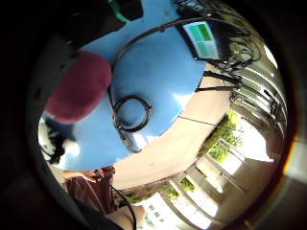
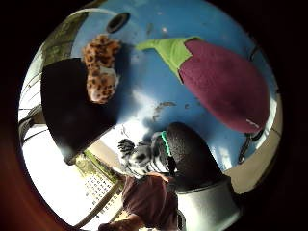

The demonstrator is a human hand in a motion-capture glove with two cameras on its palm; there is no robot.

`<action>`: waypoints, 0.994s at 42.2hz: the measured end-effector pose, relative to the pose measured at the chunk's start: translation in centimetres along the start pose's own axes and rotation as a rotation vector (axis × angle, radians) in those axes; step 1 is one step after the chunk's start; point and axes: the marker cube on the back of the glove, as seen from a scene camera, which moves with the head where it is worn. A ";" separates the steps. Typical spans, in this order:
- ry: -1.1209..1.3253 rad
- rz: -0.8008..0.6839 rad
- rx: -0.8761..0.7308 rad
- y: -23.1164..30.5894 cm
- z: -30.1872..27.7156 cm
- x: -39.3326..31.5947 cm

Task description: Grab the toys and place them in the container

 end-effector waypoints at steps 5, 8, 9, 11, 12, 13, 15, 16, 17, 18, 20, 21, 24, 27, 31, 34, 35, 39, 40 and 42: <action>0.028 -0.035 0.020 -1.8 2.9 0.6; 0.019 -0.044 0.119 -2.3 3.0 0.7; 0.012 -0.052 0.142 -2.4 3.0 0.7; -0.011 -0.068 0.182 -2.5 3.1 0.7; -0.026 -0.076 0.203 -2.6 3.1 0.7; -0.044 -0.083 0.226 -2.7 3.2 0.7; -0.086 -0.090 0.276 -3.0 3.3 0.6; -0.106 -0.089 0.303 -3.2 3.3 0.5; -0.121 -0.087 0.330 -3.3 3.3 0.3; -0.130 -0.085 0.356 -3.4 3.3 0.2; -0.132 -0.080 0.400 -3.4 3.1 0.1; -0.131 -0.075 0.416 -3.4 2.9 0.1; -0.145 -0.057 0.430 -3.2 1.9 0.0; -0.193 -0.054 0.429 -2.5 0.0 -0.4; -0.222 -0.079 0.467 -0.3 -4.7 -1.5; -0.200 -0.100 0.520 2.0 -9.0 -2.5; -0.189 -0.106 0.540 2.8 -10.5 -3.0; -0.152 -0.139 0.618 6.0 -15.9 -5.2; -0.146 -0.156 0.634 6.8 -17.1 -5.9; -0.129 -0.200 0.671 8.7 -19.8 -7.8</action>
